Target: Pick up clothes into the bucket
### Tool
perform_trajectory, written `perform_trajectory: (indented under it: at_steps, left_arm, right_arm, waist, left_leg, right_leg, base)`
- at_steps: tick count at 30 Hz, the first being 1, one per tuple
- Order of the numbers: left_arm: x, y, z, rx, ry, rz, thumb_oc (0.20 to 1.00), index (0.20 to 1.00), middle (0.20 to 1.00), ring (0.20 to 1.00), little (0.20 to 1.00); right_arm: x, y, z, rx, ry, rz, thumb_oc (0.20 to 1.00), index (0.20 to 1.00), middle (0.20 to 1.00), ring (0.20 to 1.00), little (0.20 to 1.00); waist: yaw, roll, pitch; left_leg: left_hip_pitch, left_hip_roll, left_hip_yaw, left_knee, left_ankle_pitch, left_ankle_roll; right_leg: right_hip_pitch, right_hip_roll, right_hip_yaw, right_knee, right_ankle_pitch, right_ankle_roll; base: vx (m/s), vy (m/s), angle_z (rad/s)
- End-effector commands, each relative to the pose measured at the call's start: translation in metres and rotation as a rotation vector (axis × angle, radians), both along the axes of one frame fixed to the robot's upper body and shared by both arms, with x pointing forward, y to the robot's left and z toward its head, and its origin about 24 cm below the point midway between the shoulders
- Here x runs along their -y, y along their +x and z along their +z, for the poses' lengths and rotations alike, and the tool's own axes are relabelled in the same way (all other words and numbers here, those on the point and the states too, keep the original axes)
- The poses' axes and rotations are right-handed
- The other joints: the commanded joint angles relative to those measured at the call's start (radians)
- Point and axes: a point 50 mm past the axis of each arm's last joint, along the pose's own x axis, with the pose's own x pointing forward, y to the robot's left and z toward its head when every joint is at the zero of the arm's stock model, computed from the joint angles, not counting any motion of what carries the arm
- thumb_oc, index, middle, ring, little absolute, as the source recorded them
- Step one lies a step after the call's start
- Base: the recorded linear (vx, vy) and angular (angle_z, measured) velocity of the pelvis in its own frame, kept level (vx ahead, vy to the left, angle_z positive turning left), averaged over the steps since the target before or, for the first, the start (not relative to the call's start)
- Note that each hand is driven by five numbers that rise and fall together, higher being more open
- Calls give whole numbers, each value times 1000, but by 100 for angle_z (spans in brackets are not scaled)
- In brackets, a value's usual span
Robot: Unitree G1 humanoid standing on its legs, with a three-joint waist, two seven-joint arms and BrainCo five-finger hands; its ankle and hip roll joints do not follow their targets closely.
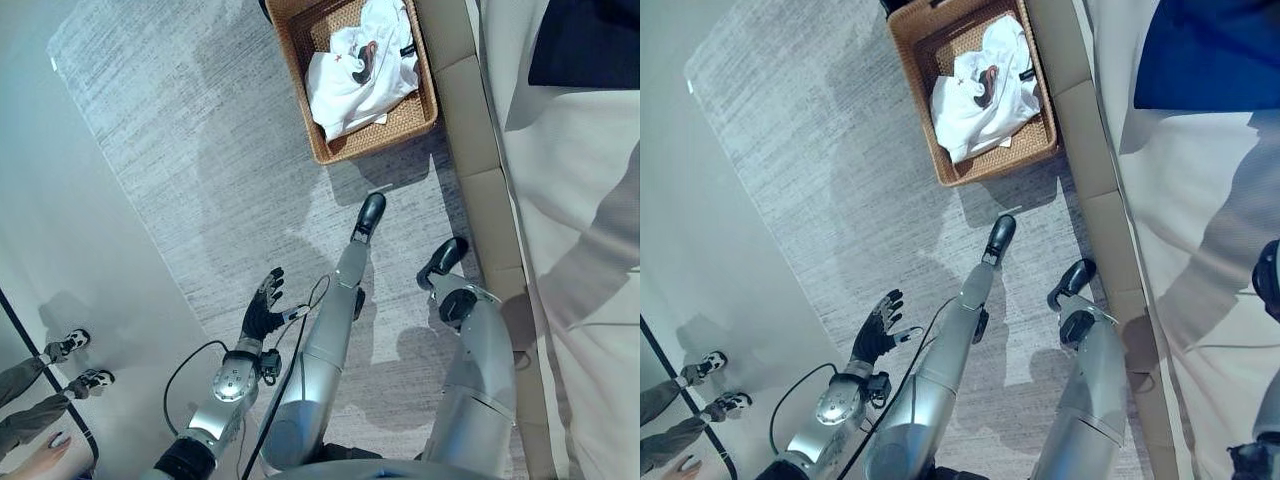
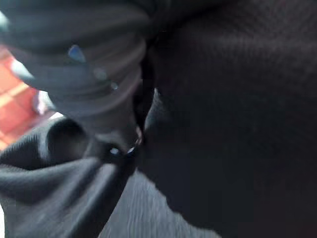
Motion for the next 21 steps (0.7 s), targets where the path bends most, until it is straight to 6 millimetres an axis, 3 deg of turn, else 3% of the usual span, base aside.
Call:
perform_trajectory:
  at_steps: [1, 5, 11, 12, 16, 18, 21]
  left_arm:
    - [-13, 4, 7, 32, 33, 15, 1000, 1000, 1000, 1000, 1000]
    - [-20, 6, 7, 42, 53, 33, 1000, 1000, 1000, 1000, 1000]
    - [-37, 8, 4, 33, 116, 77, 1000, 1000, 1000, 1000, 1000]
    - [-43, 8, 4, 32, 126, 90, 1000, 1000, 1000, 1000, 1000]
    - [-54, 7, 6, 35, 153, 106, 1000, 1000, 1000, 1000, 1000]
    - [-62, 8, 7, 38, 181, 112, 1000, 1000, 1000, 1000, 1000]
    - [-69, 11, 11, 48, 193, 120, 1000, 1000, 1000, 1000, 1000]
  right_arm:
    - [-7, 9, -13, -110, -83, 56, 200, 200, 200, 200, 200]
    - [-15, 13, -13, -100, -94, 92, 200, 200, 200, 200, 200]
    - [-38, 21, -5, -72, -140, 174, 200, 200, 200, 200, 200]
    - [-43, 23, -4, -69, -153, 195, 200, 200, 200, 200, 200]
    - [-54, 26, -2, -66, -184, 239, 200, 200, 200, 200, 200]
    - [-60, 25, 3, -48, -196, 266, 200, 200, 200, 200, 200]
    - [-64, 24, 7, -28, -197, 290, 200, 200, 200, 200, 200]
  waist:
    - [19, -15, 45]
    - [7, -27, 45]
    - [-14, -77, 45]
    - [-24, -97, 45]
    - [-39, -121, 45]
    - [-56, -146, 45]
    - [-68, -157, 45]
  left_leg:
    - [41, 2, 39, 101, -150, 20]
    - [64, 5, 55, 117, -161, 16]
    - [172, 32, 88, 125, -184, 12]
    - [223, 41, 101, 126, -194, 11]
    - [318, 58, 114, 114, -204, 10]
    - [435, 74, 132, 87, -213, 8]
    - [506, 86, 146, 56, -184, 10]
  right_leg:
    - [43, -15, 99, -55, 52, 125]
    - [80, -8, 107, -77, 67, 124]
    - [208, 31, 112, -159, 106, 124]
    - [266, 44, 115, -192, 119, 126]
    - [371, 70, 121, -255, 138, 127]
    - [493, 90, 125, -324, 158, 131]
    - [572, 100, 116, -391, 208, 126]
  base:
    - [0, 0, 0]
    - [-23, 10, -4]
    - [-57, 3, -21]
    - [-55, -27, -28]
    - [-44, -3, -29]
    - [-23, -15, -33]
    - [-75, 21, -30]
